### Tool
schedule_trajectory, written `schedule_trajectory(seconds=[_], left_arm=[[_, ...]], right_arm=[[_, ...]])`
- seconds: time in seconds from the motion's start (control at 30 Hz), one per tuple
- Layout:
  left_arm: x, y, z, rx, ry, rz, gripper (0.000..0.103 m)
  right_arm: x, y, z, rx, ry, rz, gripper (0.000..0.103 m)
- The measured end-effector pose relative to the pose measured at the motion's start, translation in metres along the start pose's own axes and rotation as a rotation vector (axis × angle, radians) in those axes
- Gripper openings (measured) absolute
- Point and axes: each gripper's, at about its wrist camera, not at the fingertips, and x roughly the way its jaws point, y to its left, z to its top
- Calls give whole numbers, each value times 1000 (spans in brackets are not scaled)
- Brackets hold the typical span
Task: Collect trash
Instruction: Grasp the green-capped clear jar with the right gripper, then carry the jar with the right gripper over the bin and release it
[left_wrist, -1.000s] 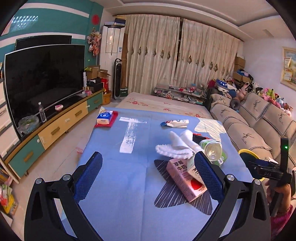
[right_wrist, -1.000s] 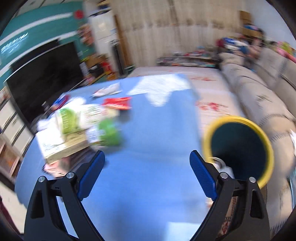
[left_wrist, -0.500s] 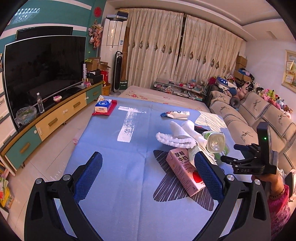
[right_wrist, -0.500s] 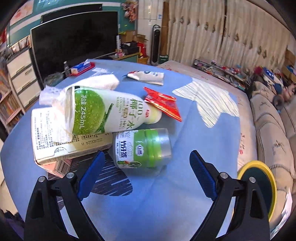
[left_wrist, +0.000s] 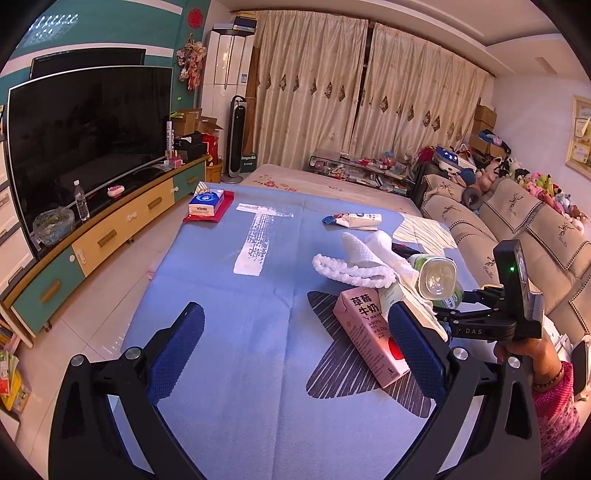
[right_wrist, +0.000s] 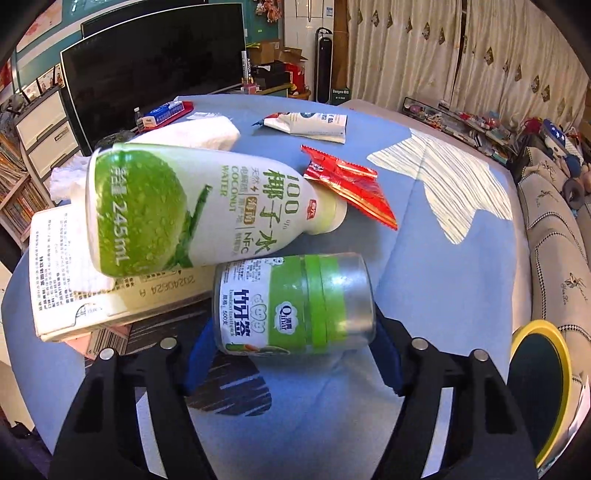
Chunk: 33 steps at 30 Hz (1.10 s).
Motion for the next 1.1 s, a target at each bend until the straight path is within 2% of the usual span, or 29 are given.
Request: schedule_trajectory(seconds=[0.23, 0.43, 0.57, 0.67, 0.8, 1.1], left_arm=[[2, -9, 1, 21, 6, -19, 98], [4, -17, 3, 33, 10, -27, 98], [7, -26, 4, 45, 9, -33, 98], [7, -33, 5, 53, 7, -40, 98], [6, -40, 8, 71, 3, -42, 98], [8, -56, 8, 104, 9, -70, 98]], right_arm=[[-35, -18, -23, 138, -51, 13, 68], [-70, -53, -56, 287, -100, 1, 68], [-63, -58, -66, 305, -72, -47, 68], [-61, -56, -68, 315, -83, -15, 68], [-63, -60, -69, 327, -99, -16, 68], [-83, -95, -81, 412, -132, -81, 68]])
